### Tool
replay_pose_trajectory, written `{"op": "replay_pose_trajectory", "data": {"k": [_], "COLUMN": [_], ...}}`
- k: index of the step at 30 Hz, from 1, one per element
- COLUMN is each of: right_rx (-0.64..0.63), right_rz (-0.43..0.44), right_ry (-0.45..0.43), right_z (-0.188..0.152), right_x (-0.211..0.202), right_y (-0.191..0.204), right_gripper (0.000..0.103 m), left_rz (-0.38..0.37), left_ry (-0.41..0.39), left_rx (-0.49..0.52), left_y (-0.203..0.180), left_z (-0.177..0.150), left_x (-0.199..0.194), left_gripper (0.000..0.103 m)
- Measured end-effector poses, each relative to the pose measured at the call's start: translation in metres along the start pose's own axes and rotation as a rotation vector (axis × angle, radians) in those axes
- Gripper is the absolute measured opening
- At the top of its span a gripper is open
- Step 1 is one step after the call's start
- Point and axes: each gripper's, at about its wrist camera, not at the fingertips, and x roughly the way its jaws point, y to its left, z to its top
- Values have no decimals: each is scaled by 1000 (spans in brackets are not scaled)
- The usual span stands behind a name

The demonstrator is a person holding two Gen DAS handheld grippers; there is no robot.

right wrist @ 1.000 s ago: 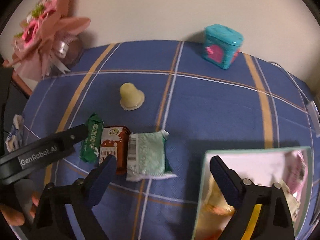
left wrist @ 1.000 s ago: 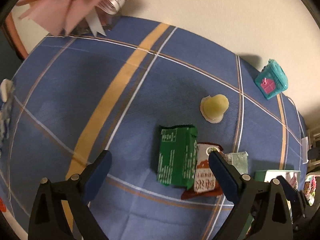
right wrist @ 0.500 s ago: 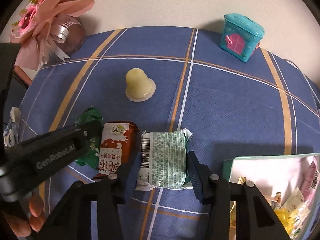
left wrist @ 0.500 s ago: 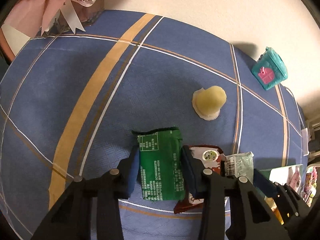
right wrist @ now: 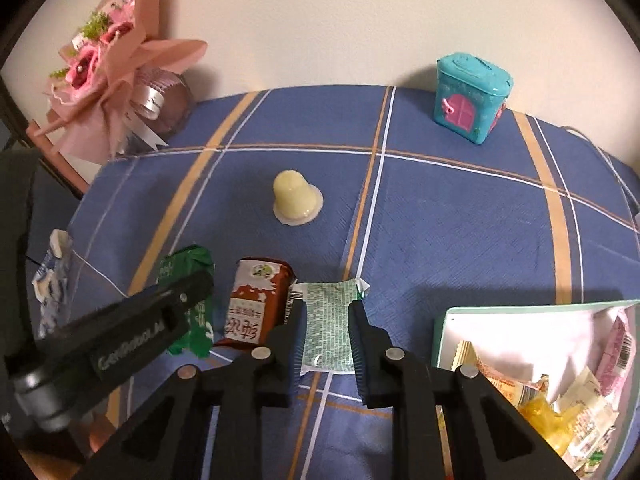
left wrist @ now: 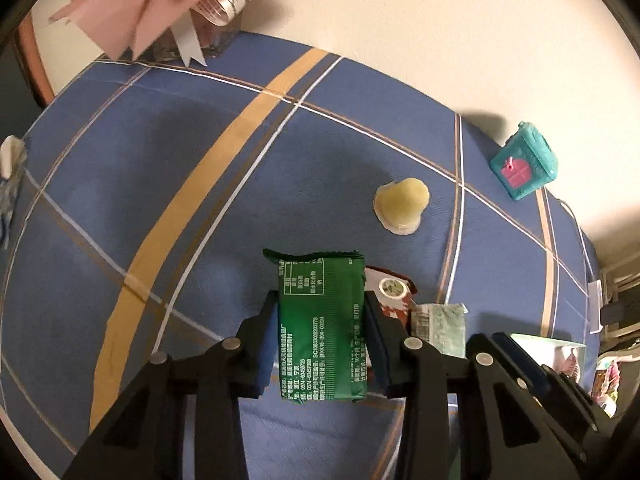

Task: Organize snacks
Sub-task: 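Grasp the green pack with the left tool while the right tool grasps the mint-green pack, then carry both packs into the white tray and open both tools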

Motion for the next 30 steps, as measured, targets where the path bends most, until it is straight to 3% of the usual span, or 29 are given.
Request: {"op": "replay_pose_trajectory", "data": {"k": [1,2,3,5,13,20,26,30], "right_rx": [7,9,7,2,-41,-57,-34,1], "right_rz": [5,3,-7,-16,-104,-76,-107,-99], "right_ry": [2,5,7,11,74,86,104,113], "right_z": [0,0,0,1,-2,-2,-4,-10], "right_x": [1,2,3,7,39,45,52,55], "right_y": [-1,-2,-3,-2,3,11,4,-6], "right_gripper": [27,36,55,64,64,64,64,54], "left_rz": [9,24,32,46,71,48,57,57], "left_ry": [-6,-11,-14,-16,-2,14,4,8], "left_rx": [-3,-18,-31,-70,-109,-101,-100,-96], "left_y": [5,8,7,16,34,30,32,29], "left_z": [-2,-5,-9,-12,-14,-14,-16,-17], "left_x": [-6,-8,-10,-9,6,17,10,10], "left_gripper": [41,41,41,41,41,41,41,41]}}
